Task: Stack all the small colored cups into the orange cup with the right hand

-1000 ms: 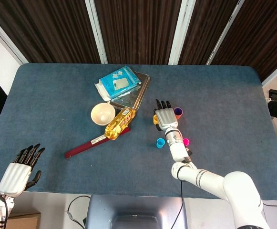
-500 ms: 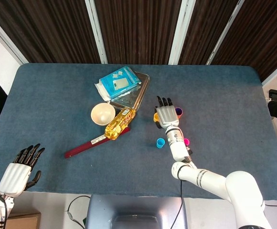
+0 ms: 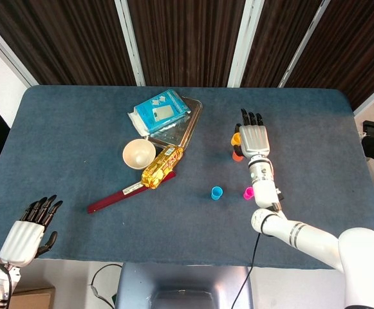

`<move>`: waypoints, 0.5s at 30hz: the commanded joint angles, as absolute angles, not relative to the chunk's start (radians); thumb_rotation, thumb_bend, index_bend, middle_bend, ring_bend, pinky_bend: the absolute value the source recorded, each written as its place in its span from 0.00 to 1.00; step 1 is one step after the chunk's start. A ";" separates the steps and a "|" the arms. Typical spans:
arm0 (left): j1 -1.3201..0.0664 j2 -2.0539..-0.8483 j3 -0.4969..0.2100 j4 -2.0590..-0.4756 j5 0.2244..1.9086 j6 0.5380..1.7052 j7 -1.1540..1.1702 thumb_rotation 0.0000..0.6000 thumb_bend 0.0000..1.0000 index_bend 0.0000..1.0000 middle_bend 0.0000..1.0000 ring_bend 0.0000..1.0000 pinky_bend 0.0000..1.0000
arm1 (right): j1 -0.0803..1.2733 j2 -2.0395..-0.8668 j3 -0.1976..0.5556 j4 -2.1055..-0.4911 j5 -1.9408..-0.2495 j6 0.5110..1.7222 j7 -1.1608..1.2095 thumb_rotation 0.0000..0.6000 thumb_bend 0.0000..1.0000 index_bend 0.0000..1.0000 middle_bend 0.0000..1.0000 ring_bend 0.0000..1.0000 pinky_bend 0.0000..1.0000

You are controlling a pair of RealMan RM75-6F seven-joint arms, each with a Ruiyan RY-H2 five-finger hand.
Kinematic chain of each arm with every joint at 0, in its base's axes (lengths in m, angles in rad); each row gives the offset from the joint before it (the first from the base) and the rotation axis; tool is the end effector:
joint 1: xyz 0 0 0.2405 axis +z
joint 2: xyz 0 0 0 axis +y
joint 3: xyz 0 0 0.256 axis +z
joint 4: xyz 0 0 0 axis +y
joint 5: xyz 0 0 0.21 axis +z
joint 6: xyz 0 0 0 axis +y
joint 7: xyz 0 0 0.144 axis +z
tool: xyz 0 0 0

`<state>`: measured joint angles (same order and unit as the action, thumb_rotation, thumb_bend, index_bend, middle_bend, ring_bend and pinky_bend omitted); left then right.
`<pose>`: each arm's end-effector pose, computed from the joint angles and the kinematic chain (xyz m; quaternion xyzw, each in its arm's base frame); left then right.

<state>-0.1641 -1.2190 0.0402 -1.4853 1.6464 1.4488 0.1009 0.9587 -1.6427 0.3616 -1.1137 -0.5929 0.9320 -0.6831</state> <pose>-0.3026 0.1852 0.1128 -0.6975 -0.3210 -0.3608 0.5294 -0.1491 -0.4550 0.0211 0.6471 -0.3814 0.2899 0.5930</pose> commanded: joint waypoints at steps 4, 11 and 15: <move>-0.166 -1.220 0.039 -1.484 1.644 1.445 0.101 1.00 0.45 0.00 0.00 0.02 0.13 | 0.949 -1.654 0.334 -1.067 -0.584 0.898 -0.677 1.00 0.48 0.63 0.02 0.00 0.00; -0.167 -1.219 0.040 -1.484 1.645 1.445 0.100 1.00 0.45 0.00 0.00 0.02 0.13 | 0.945 -1.656 0.319 -1.057 -0.592 0.890 -0.674 1.00 0.48 0.63 0.02 0.00 0.00; -0.166 -1.219 0.041 -1.485 1.646 1.446 0.100 1.00 0.45 0.00 0.00 0.02 0.13 | 0.943 -1.661 0.310 -1.054 -0.597 0.887 -0.674 1.00 0.48 0.62 0.02 0.00 0.00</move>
